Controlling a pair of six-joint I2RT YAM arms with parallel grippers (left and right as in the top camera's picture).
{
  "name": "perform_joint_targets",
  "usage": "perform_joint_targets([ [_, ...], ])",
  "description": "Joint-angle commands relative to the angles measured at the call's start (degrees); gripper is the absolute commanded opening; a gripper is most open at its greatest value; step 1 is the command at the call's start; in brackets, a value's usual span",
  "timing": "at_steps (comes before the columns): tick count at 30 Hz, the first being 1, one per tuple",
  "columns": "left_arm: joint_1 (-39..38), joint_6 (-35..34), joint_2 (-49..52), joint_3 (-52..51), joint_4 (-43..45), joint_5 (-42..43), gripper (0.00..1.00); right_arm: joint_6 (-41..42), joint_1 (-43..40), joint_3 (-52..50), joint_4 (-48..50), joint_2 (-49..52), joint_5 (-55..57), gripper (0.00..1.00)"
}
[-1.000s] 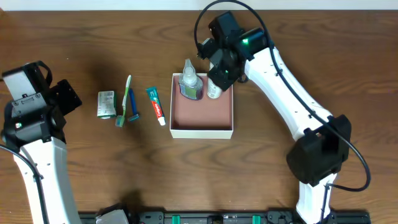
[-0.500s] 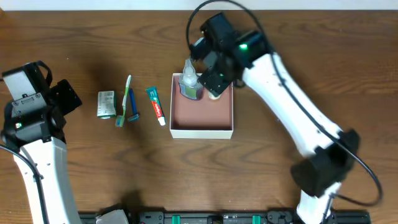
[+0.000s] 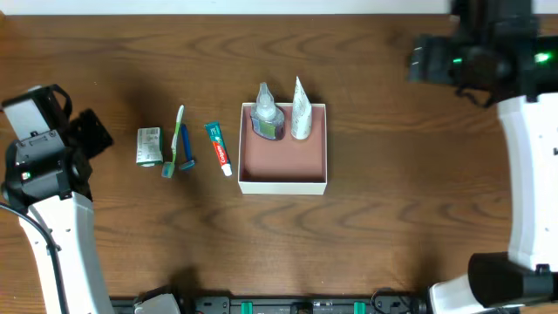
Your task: Pack container
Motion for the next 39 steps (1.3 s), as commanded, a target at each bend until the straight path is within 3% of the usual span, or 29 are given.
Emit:
perform_joint_targets([
  [1, 0.4, 0.7, 0.2, 0.8, 3.4, -0.5, 0.98, 9.6, -5.2, -1.2, -1.7, 0.2, -0.7, 0.99],
  [6, 0.4, 0.7, 0.2, 0.8, 3.3, 0.3, 0.98, 11.7, -9.4, -1.4, -2.7, 0.2, -0.6, 0.99],
  [13, 0.4, 0.7, 0.2, 0.8, -2.7, 17.7, 0.98, 11.6, -10.3, -1.4, -2.7, 0.2, -0.5, 0.99],
  [21, 0.4, 1.2, 3.8, 0.8, -2.7, 18.7, 0.98, 11.6, -10.2, -1.4, -2.7, 0.2, -0.5, 0.99],
  [39, -2.1, 21.5, 31.4, 3.4, -0.6, 19.8, 0.99, 11.6, -10.2, -1.4, -2.7, 0.2, -0.5, 0.99],
])
